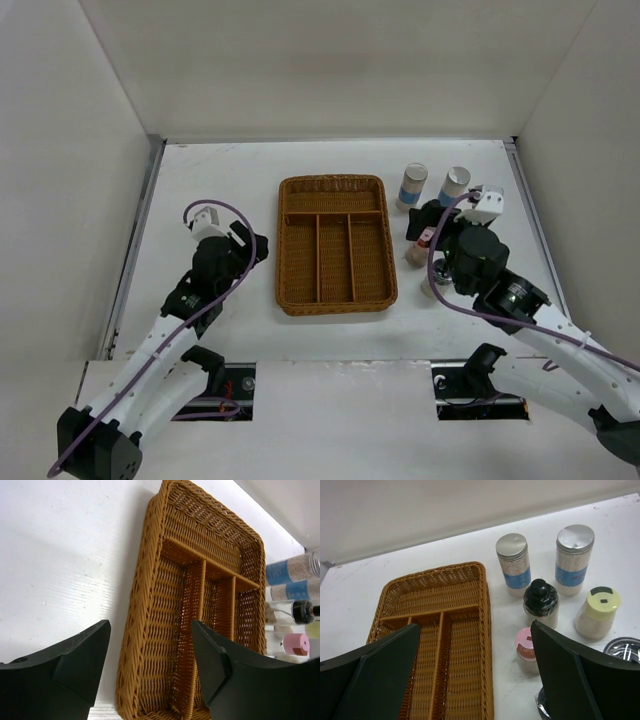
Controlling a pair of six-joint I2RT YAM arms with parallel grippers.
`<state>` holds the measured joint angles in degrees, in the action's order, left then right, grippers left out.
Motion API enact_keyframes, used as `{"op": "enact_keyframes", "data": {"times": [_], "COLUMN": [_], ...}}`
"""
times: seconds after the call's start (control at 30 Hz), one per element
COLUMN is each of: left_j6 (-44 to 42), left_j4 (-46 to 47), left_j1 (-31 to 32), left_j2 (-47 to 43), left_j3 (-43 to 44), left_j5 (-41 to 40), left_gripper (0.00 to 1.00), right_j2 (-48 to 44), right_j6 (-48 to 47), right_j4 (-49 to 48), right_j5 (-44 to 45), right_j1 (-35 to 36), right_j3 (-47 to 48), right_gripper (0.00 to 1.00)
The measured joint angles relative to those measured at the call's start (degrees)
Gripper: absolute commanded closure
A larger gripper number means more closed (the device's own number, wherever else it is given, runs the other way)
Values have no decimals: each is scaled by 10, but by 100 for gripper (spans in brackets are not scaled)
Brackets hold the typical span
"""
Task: Organize the condiment bottles
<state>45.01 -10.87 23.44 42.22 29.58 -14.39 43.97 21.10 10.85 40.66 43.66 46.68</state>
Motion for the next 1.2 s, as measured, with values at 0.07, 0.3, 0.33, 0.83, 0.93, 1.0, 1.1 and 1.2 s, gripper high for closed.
{"op": "enact_keyframes", "data": {"times": [0.07, 0.3, 0.33, 0.83, 0.93, 1.0, 1.1, 1.2], "left_j6": [-3, -17, -18, -17, -15, -12, -9, -6], "left_j4": [0, 13, 17, 45, 54, 67, 82, 92], "left_j1": [-9, -33, -36, -60, -53, -44, -34, -26], "left_j2": [0, -1, -3, -147, -153, -142, -125, -109], "left_j3": [1, 0, 0, -113, -116, -120, -130, -137], "left_j5": [1, 16, 17, 29, 28, 30, 35, 43], "left_gripper": [36, 41, 42, 70, 67, 63, 62, 61], "right_j2": [11, 45, 58, 345, 404, 440, 484, 515], "right_j6": [-4, -13, -11, -20, -24, -27, -34, -40], "right_j4": [-13, -57, -59, -49, -47, -46, -44, -40], "right_j5": [-6, -52, -59, -137, -157, -168, -179, -188], "right_j1": [0, -10, -18, -201, -229, -242, -252, -253], "right_j3": [0, 5, 13, 174, 214, 240, 271, 289], "right_gripper": [0, 71, 76, 12, 8, 7, 5, 3]}}
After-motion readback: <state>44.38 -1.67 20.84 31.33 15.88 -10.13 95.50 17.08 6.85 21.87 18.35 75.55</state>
